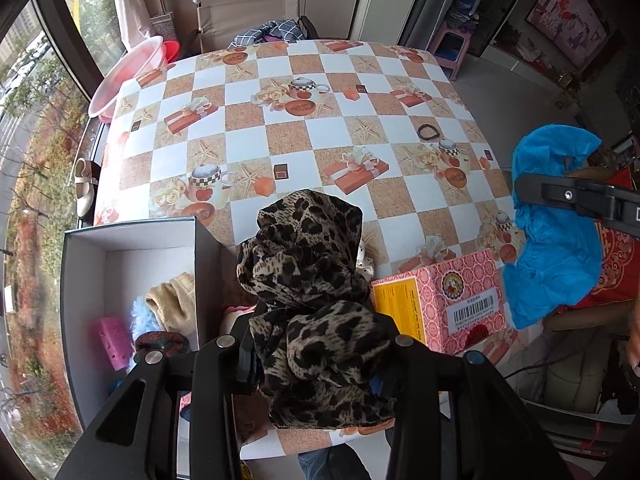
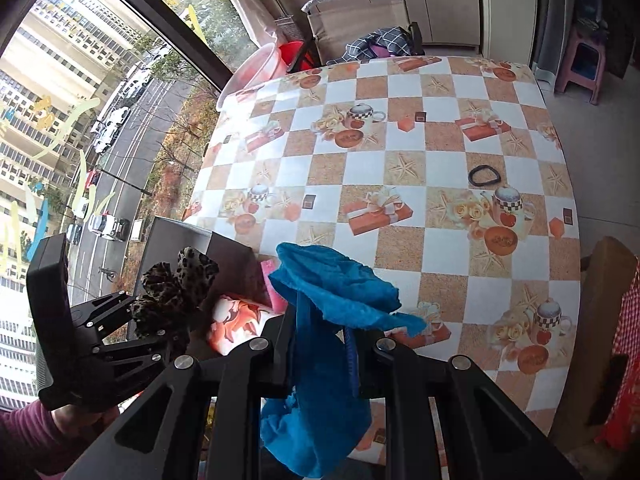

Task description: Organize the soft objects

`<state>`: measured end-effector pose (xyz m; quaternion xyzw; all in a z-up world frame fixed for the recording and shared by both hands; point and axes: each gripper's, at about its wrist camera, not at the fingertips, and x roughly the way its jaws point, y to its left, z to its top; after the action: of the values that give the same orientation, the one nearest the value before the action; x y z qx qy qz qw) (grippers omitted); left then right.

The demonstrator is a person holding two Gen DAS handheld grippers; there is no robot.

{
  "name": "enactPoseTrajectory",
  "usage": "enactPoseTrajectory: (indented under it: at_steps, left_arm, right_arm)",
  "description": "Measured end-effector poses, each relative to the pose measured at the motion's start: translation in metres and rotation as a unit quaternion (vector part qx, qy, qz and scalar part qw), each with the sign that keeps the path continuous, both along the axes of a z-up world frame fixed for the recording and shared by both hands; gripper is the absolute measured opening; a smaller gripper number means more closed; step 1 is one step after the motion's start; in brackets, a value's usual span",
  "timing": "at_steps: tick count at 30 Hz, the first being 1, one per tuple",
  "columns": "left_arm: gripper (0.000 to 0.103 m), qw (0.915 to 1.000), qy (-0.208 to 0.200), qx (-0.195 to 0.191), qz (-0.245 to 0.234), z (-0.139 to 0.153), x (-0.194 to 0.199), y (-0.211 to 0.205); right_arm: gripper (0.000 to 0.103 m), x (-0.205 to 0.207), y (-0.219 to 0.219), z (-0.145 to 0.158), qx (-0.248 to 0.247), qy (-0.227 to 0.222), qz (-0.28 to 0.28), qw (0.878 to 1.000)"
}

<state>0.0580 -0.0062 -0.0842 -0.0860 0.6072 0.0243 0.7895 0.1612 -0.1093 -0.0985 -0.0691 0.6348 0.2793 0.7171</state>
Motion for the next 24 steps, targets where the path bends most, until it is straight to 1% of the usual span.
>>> enactPoseTrajectory:
  at_steps: [7, 14, 19, 24]
  left_arm:
    - [0.041, 1.0, -0.007, -0.006, 0.0, 0.006, -0.029, 0.012]
    - [0.041, 0.9999, -0.003, -0.011, 0.007, 0.003, -0.061, 0.026]
    - [0.041, 0.9995, -0.004, -0.012, 0.028, 0.002, -0.081, 0.044]
    - [0.041, 0.9982, -0.009, -0.011, 0.058, 0.002, -0.099, 0.066]
  right_arm:
    - [0.02, -0.035, 0.016, 0.01, -0.001, 0.003, 0.009, 1.0]
    - [0.02, -0.068, 0.038, 0.005, -0.005, 0.012, 0.026, 1.0]
    - [0.02, -0.086, 0.058, -0.001, -0.006, 0.021, 0.045, 0.999]
    - [0.02, -0.103, 0.09, -0.008, -0.005, 0.03, 0.077, 0.997]
